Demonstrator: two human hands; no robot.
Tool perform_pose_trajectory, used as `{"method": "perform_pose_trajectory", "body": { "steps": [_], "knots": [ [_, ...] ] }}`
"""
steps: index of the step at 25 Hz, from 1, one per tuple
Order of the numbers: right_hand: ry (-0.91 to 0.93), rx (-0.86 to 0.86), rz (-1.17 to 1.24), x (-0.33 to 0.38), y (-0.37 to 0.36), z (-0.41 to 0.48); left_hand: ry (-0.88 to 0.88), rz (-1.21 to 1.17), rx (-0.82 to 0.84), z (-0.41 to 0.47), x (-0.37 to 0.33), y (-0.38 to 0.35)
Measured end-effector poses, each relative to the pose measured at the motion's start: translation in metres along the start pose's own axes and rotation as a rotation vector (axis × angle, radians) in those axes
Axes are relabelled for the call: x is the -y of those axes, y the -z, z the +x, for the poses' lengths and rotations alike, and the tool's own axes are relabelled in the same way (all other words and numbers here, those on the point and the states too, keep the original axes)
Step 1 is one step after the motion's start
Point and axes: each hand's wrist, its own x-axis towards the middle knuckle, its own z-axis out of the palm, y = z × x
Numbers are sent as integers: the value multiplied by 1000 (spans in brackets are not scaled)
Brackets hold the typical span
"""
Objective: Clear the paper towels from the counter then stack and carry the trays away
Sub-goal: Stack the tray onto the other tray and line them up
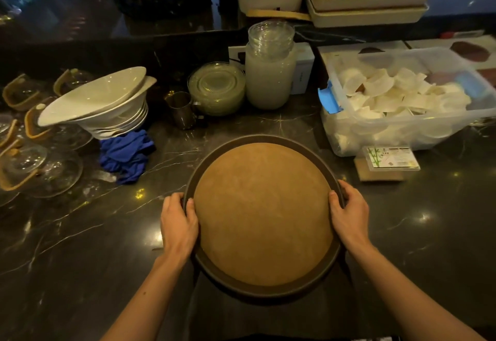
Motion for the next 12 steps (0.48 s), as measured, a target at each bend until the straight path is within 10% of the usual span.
{"method": "perform_pose_trajectory", "body": {
  "steps": [12],
  "knots": [
    [84,198,-436,0,10,30,-1,62,96,16,6,-30]
  ]
}}
